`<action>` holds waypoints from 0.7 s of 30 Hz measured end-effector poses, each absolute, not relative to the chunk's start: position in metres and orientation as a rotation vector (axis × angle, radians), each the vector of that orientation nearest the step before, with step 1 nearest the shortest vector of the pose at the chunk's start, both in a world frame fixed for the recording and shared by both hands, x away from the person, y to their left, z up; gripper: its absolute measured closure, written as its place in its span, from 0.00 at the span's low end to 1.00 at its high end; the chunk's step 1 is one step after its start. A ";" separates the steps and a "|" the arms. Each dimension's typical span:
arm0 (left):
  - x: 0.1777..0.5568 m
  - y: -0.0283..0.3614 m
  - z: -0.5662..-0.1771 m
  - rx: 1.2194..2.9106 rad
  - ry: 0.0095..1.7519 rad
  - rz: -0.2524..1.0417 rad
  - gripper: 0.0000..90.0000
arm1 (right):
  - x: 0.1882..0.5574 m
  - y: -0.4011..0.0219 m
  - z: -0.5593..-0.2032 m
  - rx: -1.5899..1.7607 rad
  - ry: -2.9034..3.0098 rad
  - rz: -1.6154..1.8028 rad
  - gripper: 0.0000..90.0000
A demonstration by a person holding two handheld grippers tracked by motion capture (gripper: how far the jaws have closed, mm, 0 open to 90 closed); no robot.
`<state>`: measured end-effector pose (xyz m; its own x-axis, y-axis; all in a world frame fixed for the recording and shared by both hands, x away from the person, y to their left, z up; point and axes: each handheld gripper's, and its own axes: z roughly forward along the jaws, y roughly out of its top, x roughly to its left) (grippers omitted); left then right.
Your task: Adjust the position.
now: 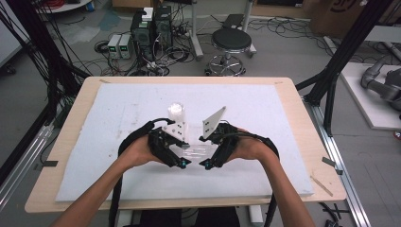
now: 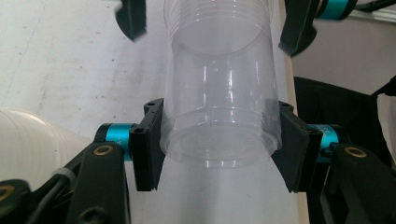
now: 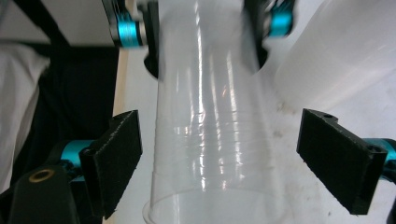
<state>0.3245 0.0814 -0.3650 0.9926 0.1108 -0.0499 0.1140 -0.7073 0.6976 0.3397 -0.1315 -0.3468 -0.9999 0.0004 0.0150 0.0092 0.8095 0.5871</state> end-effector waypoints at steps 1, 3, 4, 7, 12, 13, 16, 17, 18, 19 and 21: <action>0.324 0.084 -0.369 2.348 0.162 -0.001 0.46 | 0.340 -0.135 -0.346 -0.011 -2.955 -1.023 0.16; 0.323 0.090 -0.376 2.310 0.186 0.013 0.46 | 0.340 -0.143 -0.343 -0.034 -2.915 -1.132 0.16; 0.324 0.093 -0.380 2.285 0.193 0.015 0.46 | 0.341 -0.146 -0.342 -0.039 -2.904 -1.183 0.16; 0.322 0.103 -0.388 2.192 0.210 0.022 0.46 | 0.339 -0.157 -0.339 -0.060 -2.870 -1.298 0.16; 0.318 0.118 -0.398 2.063 0.219 0.065 0.46 | 0.337 -0.173 -0.337 -0.100 -2.811 -1.464 0.16; 0.318 0.118 -0.398 2.063 0.219 0.065 0.46 | 0.336 -0.175 -0.337 -0.096 -2.796 -1.498 0.16; 0.317 0.131 -0.407 1.933 0.244 0.071 0.46 | 0.333 -0.182 -0.339 -0.121 -2.765 -1.573 0.16; 0.317 0.131 -0.407 1.933 0.244 0.071 0.46 | 0.333 -0.182 -0.339 -0.121 -2.765 -1.573 0.16; 0.316 0.138 -0.409 1.875 0.253 0.070 0.46 | 0.332 -0.187 -0.340 -0.126 -2.751 -1.619 0.16; 0.316 0.138 -0.409 1.875 0.253 0.070 0.47 | 0.332 -0.187 -0.340 -0.126 -2.751 -1.619 0.16; 0.316 0.144 -0.412 1.818 0.248 0.057 0.46 | 0.331 -0.192 -0.342 -0.145 -2.719 -1.680 0.16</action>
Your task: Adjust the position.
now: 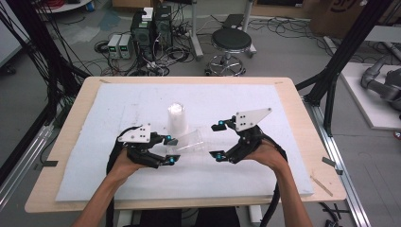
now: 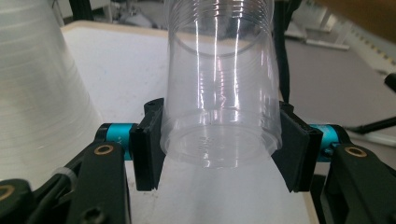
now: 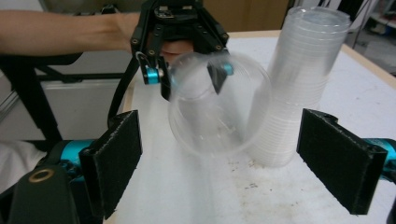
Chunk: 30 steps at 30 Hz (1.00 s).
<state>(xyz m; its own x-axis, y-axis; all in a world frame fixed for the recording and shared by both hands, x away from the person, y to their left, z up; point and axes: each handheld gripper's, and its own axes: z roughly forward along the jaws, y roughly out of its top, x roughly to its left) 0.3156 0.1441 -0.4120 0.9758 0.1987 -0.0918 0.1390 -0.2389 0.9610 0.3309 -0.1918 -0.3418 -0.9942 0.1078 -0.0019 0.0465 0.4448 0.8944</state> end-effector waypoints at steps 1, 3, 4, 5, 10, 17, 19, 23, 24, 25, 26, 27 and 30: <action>0.315 0.149 -0.413 1.779 0.249 0.062 0.47 | 0.331 -0.193 -0.343 0.150 2.609 1.630 0.16; 0.314 0.152 -0.414 1.759 0.246 0.060 0.47 | 0.330 -0.195 -0.345 0.163 2.596 1.649 0.16; 0.314 0.152 -0.414 1.759 0.246 0.060 0.47 | 0.330 -0.196 -0.346 0.167 2.592 1.657 0.16; 0.313 0.153 -0.414 1.752 0.235 0.064 0.47 | 0.330 -0.196 -0.347 0.165 2.583 1.668 0.16; 0.312 0.154 -0.414 1.736 0.212 0.065 0.47 | 0.329 -0.197 -0.352 0.172 2.567 1.694 0.16; 0.311 0.152 -0.416 1.697 0.204 0.061 0.47 | 0.327 -0.200 -0.362 0.185 2.521 1.808 0.16; 0.310 0.150 -0.416 1.685 0.201 0.061 0.47 | 0.327 -0.200 -0.365 0.189 2.503 1.842 0.16; 0.309 0.148 -0.415 1.675 0.194 0.056 0.47 | 0.326 -0.199 -0.370 0.195 2.501 1.853 0.16; 0.309 0.148 -0.415 1.670 0.195 0.060 0.47 | 0.326 -0.199 -0.371 0.193 2.500 1.856 0.16; 0.309 0.148 -0.415 1.666 0.195 0.059 0.47 | 0.326 -0.198 -0.372 0.197 2.498 1.863 0.16; 0.309 0.148 -0.415 1.666 0.195 0.059 0.47 | 0.326 -0.198 -0.373 0.197 2.498 1.867 0.16; 0.309 0.147 -0.415 1.657 0.197 0.056 0.47 | 0.326 -0.197 -0.375 0.200 2.494 1.875 0.16; 0.308 0.146 -0.415 1.653 0.195 0.056 0.47 | 0.326 -0.194 -0.379 0.200 2.491 1.900 0.16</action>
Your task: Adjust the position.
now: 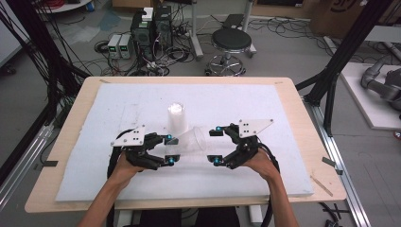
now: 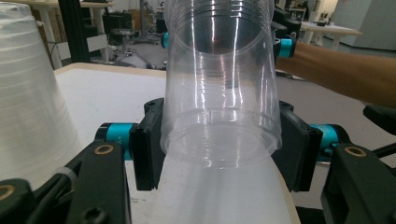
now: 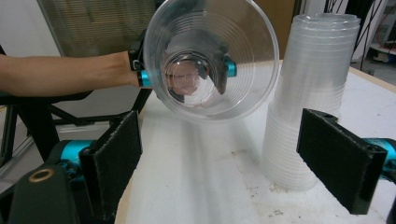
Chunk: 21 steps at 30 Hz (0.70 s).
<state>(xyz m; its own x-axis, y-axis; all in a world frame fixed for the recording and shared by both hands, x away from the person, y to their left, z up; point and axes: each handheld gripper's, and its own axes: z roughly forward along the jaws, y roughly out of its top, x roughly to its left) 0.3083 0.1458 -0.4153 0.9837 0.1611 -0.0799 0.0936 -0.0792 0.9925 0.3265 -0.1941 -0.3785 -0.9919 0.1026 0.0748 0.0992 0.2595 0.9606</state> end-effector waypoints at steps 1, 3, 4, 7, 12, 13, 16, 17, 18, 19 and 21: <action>0.308 0.144 -0.416 1.650 0.192 0.060 0.47 | 0.327 -0.193 -0.379 0.198 2.487 1.902 0.16; 0.308 0.141 -0.417 1.645 0.190 0.056 0.47 | 0.327 -0.190 -0.381 0.197 2.487 1.917 0.16; 0.308 0.141 -0.417 1.645 0.190 0.056 0.47 | 0.327 -0.188 -0.382 0.191 2.486 1.926 0.16; 0.307 0.134 -0.417 1.643 0.177 0.049 0.47 | 0.327 -0.183 -0.382 0.182 2.484 1.942 0.16; 0.307 0.129 -0.417 1.642 0.167 0.044 0.47 | 0.328 -0.179 -0.383 0.170 2.487 1.961 0.16; 0.307 0.127 -0.417 1.640 0.165 0.042 0.47 | 0.328 -0.176 -0.383 0.167 2.489 1.974 0.16; 0.307 0.126 -0.417 1.641 0.162 0.042 0.47 | 0.328 -0.174 -0.383 0.161 2.486 1.987 0.16; 0.307 0.124 -0.417 1.646 0.157 0.042 0.47 | 0.328 -0.172 -0.383 0.156 2.490 2.004 0.16; 0.307 0.124 -0.417 1.646 0.157 0.042 0.47 | 0.328 -0.172 -0.383 0.156 2.490 2.004 0.16; 0.307 0.123 -0.417 1.649 0.153 0.039 0.47 | 0.329 -0.169 -0.383 0.143 2.487 2.013 0.16; 0.307 0.122 -0.417 1.649 0.153 0.037 0.47 | 0.329 -0.167 -0.383 0.133 2.500 2.022 0.16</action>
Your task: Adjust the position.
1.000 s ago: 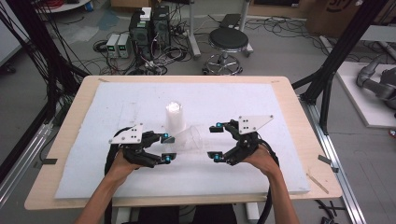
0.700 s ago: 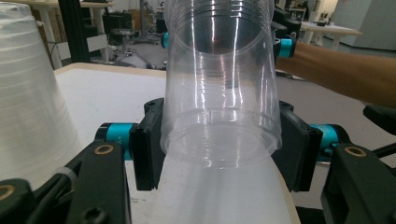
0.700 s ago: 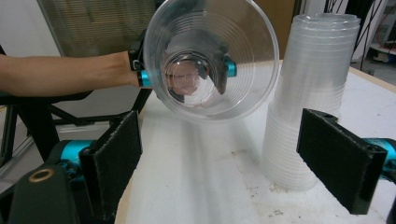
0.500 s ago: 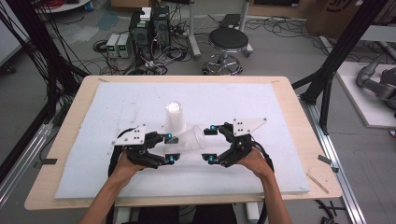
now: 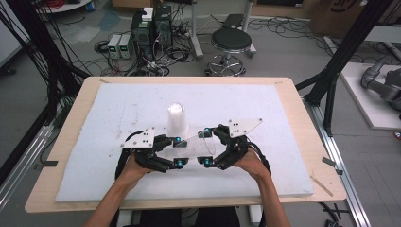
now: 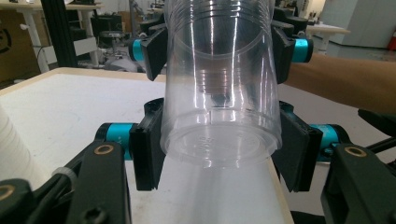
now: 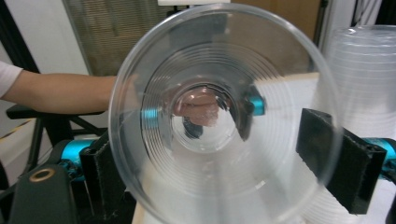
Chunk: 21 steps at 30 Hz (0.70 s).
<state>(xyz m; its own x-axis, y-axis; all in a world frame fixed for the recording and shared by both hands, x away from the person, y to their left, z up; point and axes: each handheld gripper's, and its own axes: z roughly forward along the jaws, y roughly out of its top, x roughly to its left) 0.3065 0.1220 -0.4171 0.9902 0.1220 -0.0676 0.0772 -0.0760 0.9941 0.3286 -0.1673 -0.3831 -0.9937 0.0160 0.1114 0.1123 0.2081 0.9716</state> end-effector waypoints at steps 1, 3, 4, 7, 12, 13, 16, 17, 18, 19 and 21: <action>0.307 0.122 -0.417 1.649 0.150 0.037 0.47 | 0.329 -0.167 -0.383 -0.125 -2.383 -1.924 0.16; 0.307 0.122 -0.417 1.650 0.148 0.035 0.47 | 0.329 -0.165 -0.383 -0.119 -2.383 -1.922 0.16; 0.306 0.121 -0.417 1.650 0.147 0.034 0.47 | 0.330 -0.164 -0.383 -0.112 -2.379 -1.924 0.17; 0.306 0.120 -0.417 1.654 0.143 0.030 0.47 | 0.330 -0.163 -0.383 -0.102 -2.373 -1.922 0.18; 0.307 0.120 -0.417 1.661 0.143 0.033 0.47 | 0.331 -0.161 -0.384 -0.077 -2.352 -1.925 0.28; 0.307 0.120 -0.417 1.661 0.143 0.033 0.47 | 0.332 -0.161 -0.384 -0.074 -2.350 -1.928 0.30; 0.307 0.120 -0.418 1.664 0.143 0.033 0.47 | 0.332 -0.161 -0.383 -0.061 -2.343 -1.941 0.34; 0.307 0.120 -0.418 1.664 0.143 0.033 0.47 | 0.332 -0.161 -0.383 -0.061 -2.343 -1.941 0.34; 0.307 0.120 -0.418 1.667 0.144 0.032 0.47 | 0.332 -0.161 -0.383 -0.056 -2.345 -1.939 0.35; 0.307 0.120 -0.418 1.667 0.144 0.032 0.47 | 0.332 -0.161 -0.383 -0.056 -2.345 -1.939 0.35; 0.308 0.120 -0.418 1.667 0.146 0.032 0.47 | 0.332 -0.161 -0.383 -0.054 -2.346 -1.939 0.36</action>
<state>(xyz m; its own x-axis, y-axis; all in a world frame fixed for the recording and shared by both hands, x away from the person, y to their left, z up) 0.3075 0.1200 -0.4179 0.9913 0.1144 -0.0657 0.0767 -0.0943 0.9926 0.3320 -0.1614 -0.3831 -0.9946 -0.0347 0.0975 0.0892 0.1902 0.9777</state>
